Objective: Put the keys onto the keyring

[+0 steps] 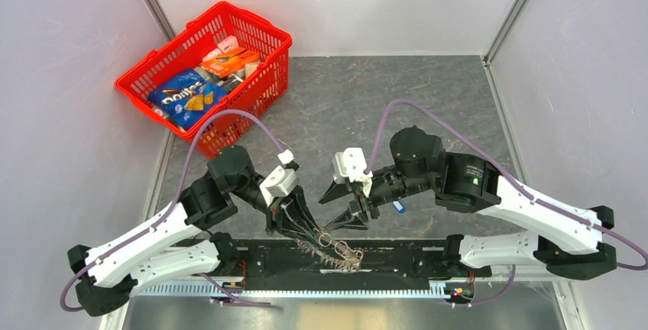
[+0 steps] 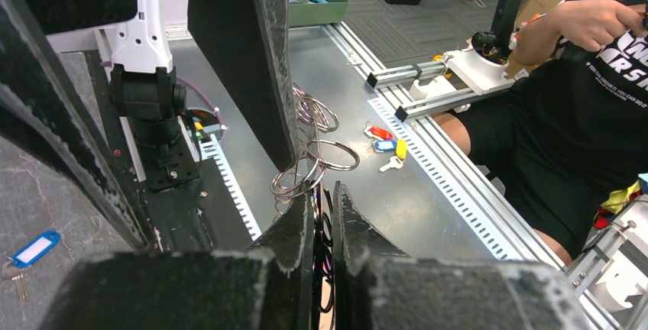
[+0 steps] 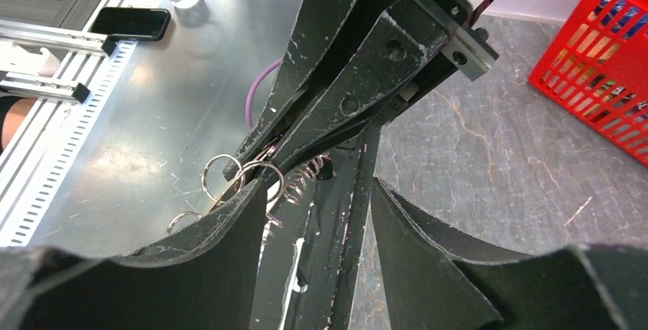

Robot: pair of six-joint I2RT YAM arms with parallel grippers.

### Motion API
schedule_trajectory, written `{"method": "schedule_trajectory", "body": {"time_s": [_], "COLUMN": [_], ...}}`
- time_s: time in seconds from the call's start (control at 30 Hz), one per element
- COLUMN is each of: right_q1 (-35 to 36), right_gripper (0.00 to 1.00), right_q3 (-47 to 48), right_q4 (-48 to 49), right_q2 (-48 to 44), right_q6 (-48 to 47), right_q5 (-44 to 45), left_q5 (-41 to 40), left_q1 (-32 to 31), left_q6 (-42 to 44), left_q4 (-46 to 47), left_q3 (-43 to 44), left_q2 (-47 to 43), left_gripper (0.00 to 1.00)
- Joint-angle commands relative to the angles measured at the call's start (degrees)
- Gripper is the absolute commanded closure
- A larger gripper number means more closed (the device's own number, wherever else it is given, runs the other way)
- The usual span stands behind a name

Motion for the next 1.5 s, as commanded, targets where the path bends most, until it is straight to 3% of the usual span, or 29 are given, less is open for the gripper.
{"method": "schedule_trajectory", "body": {"time_s": [0.0, 0.73, 0.83, 1.27, 1.47], "right_q1": [0.0, 0.8, 0.9, 1.5, 1.6], "right_gripper": [0.41, 0.47, 0.52, 0.99, 1.0], "right_q3": [-0.7, -3.7, -4.2, -5.6, -8.8], "right_q4": [2.2, 5.5, 5.4, 6.4, 10.9], "right_q2": [0.6, 1.0, 1.1, 0.0, -4.4], "right_q6": [0.2, 3.8, 4.0, 5.6, 9.6], "right_q5": [-3.1, -8.2, -8.5, -8.3, -2.3], "left_q5": [1.5, 1.1, 1.0, 0.4, -0.5], "left_q1": [0.0, 0.0, 0.0, 0.0, 0.0], "left_q6": [-1.7, -1.1, -0.6, 0.7, 1.7], "left_q4": [3.0, 2.7, 2.2, 0.5, -0.6], "left_q3": [2.4, 2.2, 2.2, 2.4, 2.5], "left_q2": [-1.3, -2.0, -2.2, -2.8, -3.5], "left_gripper": [0.98, 0.98, 0.98, 0.98, 0.98]}}
